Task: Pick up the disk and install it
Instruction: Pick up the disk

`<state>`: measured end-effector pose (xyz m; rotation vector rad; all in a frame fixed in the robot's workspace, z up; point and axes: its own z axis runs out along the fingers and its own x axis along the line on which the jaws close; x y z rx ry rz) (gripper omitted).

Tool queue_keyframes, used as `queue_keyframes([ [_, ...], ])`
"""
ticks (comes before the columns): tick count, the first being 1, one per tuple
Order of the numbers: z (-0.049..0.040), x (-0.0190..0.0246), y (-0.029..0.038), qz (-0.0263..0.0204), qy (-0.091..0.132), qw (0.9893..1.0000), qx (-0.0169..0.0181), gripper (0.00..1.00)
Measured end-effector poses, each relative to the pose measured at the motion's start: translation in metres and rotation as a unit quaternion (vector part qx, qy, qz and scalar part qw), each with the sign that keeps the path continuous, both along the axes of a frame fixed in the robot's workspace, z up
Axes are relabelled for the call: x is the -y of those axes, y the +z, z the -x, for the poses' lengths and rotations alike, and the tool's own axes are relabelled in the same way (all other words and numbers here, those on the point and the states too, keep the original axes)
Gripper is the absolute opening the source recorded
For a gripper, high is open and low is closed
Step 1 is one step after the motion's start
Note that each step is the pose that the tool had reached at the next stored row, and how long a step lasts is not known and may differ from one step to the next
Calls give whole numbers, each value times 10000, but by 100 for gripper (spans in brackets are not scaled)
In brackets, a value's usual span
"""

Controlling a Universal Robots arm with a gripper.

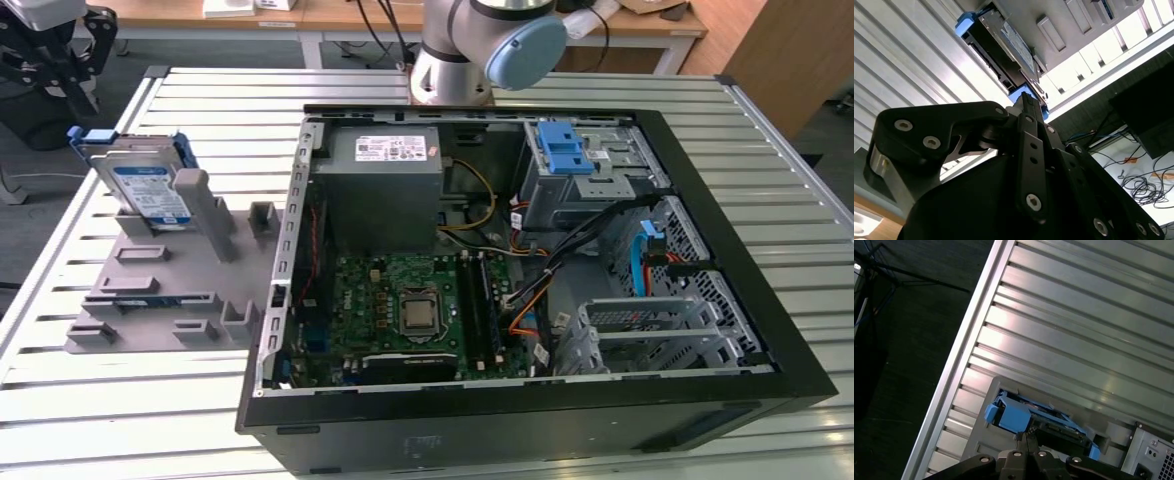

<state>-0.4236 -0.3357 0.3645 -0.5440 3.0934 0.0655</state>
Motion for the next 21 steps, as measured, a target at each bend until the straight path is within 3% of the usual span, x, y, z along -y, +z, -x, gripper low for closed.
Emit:
queue_keyframes([
  [21, 0, 0, 0, 0, 68, 10000, 0, 11],
])
